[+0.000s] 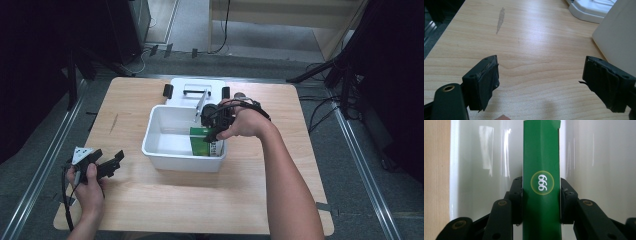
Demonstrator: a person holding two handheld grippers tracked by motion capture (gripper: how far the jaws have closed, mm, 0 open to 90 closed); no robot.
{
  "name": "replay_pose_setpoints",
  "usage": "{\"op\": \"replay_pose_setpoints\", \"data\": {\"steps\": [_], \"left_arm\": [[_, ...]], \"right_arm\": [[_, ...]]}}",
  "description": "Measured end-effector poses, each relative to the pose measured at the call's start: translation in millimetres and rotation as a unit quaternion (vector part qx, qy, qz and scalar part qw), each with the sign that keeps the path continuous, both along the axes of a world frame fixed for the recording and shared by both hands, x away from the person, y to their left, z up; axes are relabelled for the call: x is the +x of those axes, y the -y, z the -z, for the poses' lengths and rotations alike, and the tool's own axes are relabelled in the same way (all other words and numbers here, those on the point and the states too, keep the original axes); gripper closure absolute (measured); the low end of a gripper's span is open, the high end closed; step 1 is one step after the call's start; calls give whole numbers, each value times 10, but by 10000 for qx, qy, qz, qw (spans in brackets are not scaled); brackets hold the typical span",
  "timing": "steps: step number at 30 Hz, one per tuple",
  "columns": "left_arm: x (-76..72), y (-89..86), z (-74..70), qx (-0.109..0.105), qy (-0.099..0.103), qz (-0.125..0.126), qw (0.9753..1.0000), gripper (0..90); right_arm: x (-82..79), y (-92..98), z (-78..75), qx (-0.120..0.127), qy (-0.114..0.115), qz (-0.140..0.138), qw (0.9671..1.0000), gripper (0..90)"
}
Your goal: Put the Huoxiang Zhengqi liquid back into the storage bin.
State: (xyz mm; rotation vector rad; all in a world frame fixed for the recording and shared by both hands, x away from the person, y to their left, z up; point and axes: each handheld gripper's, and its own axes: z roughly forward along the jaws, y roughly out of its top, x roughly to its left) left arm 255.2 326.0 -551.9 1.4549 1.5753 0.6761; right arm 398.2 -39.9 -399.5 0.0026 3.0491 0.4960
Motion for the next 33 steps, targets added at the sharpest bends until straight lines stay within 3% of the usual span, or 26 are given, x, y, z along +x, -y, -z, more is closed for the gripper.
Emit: {"op": "replay_pose_setpoints", "data": {"steps": [5,10,21,25,28,33], "left_arm": [[0,0,0,0,0,1,10000,148],[0,1,0,3,-1,1,10000,148],[0,0,-1,4,-9,1,10000,148],[0,0,-1,2,-9,3,10000,147],[0,0,-1,3,-10,3,10000,147],[1,0,-1,7,-10,4,10000,147]], "right_arm": [[-3,-1,0,-45,-9,63,10000,602],[-20,-24,-77,-74,42,368,9993,400],[-76,-28,-246,-317,-140,791,9963,129],[-84,-10,-324,-284,71,1018,9944,129],[-82,13,-369,-216,103,1141,9932,126],[-66,103,-452,-89,205,1372,9903,52]]}}
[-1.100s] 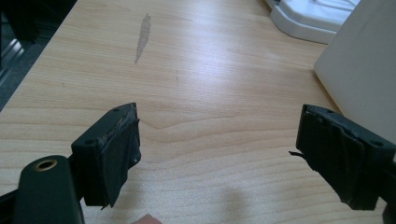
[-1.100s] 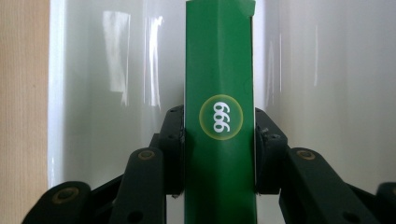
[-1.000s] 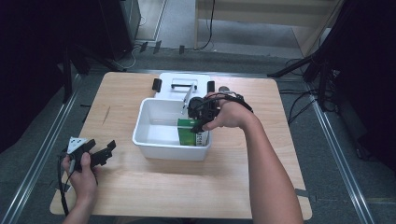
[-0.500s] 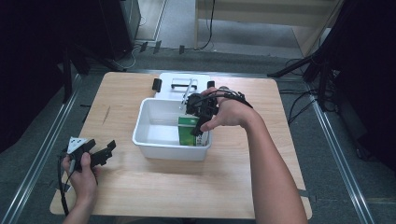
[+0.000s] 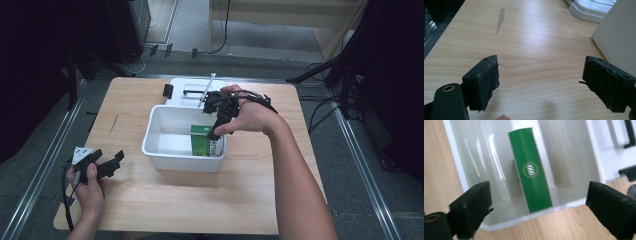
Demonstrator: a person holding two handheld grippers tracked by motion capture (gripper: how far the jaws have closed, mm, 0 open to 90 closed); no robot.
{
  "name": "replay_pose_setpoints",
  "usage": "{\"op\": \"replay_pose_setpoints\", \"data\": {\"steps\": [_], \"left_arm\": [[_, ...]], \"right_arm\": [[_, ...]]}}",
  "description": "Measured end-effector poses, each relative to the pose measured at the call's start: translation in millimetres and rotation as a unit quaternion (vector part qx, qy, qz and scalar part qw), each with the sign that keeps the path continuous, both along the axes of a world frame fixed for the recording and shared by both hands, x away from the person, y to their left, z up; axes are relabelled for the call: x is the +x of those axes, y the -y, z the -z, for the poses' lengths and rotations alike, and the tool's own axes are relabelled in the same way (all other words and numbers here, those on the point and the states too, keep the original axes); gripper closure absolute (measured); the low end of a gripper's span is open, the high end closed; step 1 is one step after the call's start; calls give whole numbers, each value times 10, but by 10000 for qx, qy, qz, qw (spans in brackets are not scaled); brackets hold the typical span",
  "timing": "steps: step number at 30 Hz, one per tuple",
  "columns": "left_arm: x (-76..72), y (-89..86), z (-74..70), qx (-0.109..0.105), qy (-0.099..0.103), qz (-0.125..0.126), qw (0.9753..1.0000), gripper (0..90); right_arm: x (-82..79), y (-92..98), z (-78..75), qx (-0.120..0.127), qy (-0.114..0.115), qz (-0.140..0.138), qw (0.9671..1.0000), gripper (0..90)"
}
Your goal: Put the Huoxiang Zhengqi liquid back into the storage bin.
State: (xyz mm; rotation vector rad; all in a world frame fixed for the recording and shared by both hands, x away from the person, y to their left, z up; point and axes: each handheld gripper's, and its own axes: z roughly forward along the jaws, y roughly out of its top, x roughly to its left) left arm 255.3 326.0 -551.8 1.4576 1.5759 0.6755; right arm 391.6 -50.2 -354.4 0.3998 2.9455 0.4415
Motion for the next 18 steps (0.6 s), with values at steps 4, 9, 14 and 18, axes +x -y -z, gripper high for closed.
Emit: {"op": "replay_pose_setpoints", "data": {"steps": [4,9,14,18], "left_arm": [[0,-2,0,10,1,8,10000,147],[0,-2,0,10,3,8,10000,147],[0,-2,-1,15,-4,8,10000,147],[0,0,-2,20,-13,4,10000,147]], "right_arm": [[-11,117,-66,67,43,147,9999,27],[-32,229,-122,97,109,296,9995,27],[-48,439,-163,150,141,490,9986,27],[-56,598,-138,171,115,628,9978,27]]}}
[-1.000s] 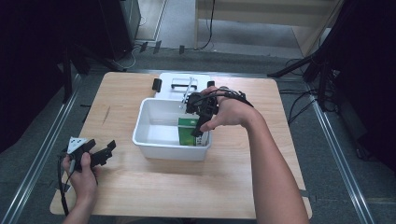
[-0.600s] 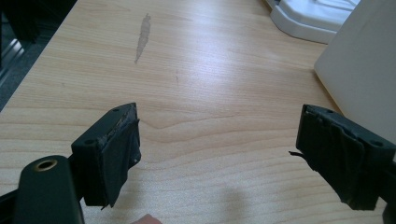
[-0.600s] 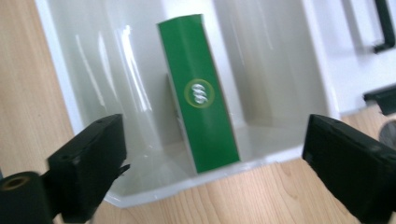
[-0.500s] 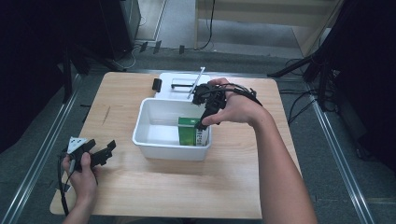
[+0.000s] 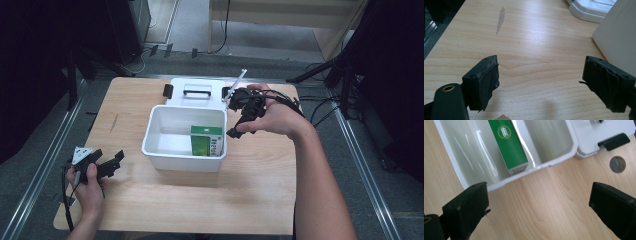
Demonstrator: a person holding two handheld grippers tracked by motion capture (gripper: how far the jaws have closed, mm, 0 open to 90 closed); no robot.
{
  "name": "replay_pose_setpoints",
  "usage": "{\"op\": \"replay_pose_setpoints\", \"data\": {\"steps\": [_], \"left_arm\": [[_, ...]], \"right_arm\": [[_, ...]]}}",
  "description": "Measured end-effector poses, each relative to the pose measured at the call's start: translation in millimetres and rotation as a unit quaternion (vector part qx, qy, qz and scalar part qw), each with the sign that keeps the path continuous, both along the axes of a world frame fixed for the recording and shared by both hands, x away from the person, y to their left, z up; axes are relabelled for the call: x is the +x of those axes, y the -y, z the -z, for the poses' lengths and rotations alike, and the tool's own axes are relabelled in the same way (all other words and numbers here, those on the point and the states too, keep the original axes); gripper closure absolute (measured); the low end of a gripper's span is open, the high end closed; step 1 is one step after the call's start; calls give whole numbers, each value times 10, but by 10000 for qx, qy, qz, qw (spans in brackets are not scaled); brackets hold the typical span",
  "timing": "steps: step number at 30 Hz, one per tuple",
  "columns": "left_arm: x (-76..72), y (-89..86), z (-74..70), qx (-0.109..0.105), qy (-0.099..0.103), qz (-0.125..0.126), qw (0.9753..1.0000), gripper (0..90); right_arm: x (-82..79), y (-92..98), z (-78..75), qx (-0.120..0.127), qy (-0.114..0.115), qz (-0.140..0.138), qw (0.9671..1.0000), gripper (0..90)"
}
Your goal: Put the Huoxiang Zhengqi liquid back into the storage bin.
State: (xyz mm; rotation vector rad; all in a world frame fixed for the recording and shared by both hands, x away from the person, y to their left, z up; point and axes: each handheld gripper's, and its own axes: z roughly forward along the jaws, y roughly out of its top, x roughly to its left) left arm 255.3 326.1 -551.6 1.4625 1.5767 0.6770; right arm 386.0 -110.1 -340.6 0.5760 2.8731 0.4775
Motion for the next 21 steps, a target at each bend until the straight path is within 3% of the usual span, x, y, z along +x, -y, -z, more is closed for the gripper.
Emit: {"op": "replay_pose_setpoints", "data": {"steps": [14,20,21], "left_arm": [[-2,5,2,-5,13,-7,10000,147],[-3,5,1,13,16,-4,10000,147],[-3,5,1,16,16,-7,10000,147]], "right_arm": [[-54,519,245,83,-57,568,9983,31],[-99,779,394,455,-2,988,9941,59],[-139,871,450,731,151,1160,9904,62]]}}
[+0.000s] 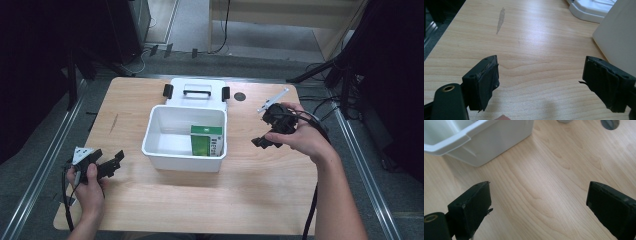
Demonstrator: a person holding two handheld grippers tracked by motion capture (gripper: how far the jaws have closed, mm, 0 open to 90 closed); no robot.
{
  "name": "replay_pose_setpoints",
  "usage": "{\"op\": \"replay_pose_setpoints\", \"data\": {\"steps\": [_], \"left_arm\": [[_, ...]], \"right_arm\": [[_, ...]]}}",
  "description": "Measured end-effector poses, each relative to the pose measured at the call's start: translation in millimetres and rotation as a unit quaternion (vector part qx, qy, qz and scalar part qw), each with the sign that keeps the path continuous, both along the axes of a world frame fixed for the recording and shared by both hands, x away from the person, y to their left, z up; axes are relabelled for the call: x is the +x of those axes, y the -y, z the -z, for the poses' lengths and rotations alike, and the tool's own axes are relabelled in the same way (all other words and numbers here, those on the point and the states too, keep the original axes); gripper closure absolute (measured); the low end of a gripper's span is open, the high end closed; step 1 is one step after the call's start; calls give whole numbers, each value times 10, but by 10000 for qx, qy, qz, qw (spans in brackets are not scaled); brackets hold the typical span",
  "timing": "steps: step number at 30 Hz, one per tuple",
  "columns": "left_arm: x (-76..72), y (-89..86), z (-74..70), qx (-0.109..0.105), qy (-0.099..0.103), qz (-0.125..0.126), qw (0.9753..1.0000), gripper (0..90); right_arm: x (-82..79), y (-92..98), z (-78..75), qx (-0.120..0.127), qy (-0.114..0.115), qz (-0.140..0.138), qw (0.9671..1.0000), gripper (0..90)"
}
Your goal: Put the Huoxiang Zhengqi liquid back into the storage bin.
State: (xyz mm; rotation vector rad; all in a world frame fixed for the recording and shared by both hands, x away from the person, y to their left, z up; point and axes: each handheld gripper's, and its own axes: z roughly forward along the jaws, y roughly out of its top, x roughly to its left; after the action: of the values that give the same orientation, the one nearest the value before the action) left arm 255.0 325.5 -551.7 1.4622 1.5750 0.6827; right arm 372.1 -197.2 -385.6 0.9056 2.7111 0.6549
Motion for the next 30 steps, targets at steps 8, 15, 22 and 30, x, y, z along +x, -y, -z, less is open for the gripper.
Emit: {"op": "replay_pose_setpoints", "data": {"steps": [8,15,22,30], "left_arm": [[-2,2,0,21,-3,12,10000,147],[-5,6,-1,24,0,5,10000,147],[-26,21,-6,145,140,-104,9997,146],[-40,110,-18,648,239,-295,9972,144]], "right_arm": [[-153,284,218,697,868,808,9905,52],[-422,525,499,1505,1958,1726,9535,0],[-657,664,777,2146,2382,2062,9245,0],[-882,877,1010,2385,2747,2479,8979,0]]}}
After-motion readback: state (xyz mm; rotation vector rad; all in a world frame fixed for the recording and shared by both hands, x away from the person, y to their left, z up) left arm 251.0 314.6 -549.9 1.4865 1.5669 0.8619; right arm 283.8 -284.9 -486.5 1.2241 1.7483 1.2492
